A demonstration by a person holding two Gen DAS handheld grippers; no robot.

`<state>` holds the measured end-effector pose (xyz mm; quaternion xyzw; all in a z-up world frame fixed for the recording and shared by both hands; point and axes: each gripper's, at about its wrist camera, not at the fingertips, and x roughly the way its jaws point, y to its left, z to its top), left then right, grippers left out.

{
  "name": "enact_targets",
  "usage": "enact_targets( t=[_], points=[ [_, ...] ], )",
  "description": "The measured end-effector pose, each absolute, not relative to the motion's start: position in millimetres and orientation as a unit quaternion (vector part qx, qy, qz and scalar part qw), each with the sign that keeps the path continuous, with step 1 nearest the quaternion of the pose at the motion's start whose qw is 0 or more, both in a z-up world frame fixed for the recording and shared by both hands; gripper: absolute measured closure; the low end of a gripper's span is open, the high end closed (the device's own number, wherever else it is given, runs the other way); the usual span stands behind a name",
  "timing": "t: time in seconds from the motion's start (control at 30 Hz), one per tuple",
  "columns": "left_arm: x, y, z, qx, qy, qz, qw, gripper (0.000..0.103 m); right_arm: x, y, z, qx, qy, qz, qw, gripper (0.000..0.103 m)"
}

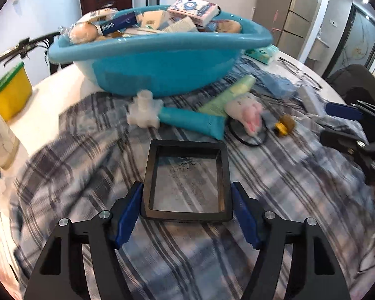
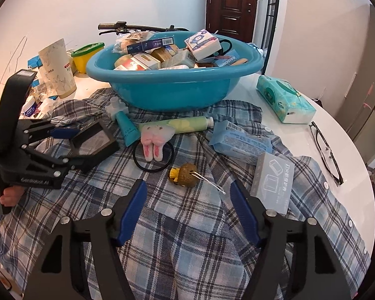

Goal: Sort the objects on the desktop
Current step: 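Hold the black frame in the left tool while the right tool grasps the brown round keychain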

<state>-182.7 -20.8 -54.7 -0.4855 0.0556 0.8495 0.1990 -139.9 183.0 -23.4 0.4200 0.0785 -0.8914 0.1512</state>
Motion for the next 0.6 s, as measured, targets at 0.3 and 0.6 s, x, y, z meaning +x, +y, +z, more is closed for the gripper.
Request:
enact_targets(
  t=[0.3,0.6],
  points=[
    [-164,-2,-60,-0.483,0.083,0.848,0.2,0.028,-138,187,-19,0.416,0.081,-0.894,0.146,0.035],
    [-174,7,-62,-0.483,0.094,0.849,0.194,0.03,-133,191,-22,0.42,0.085,-0.893,0.138,0.035]
  ],
)
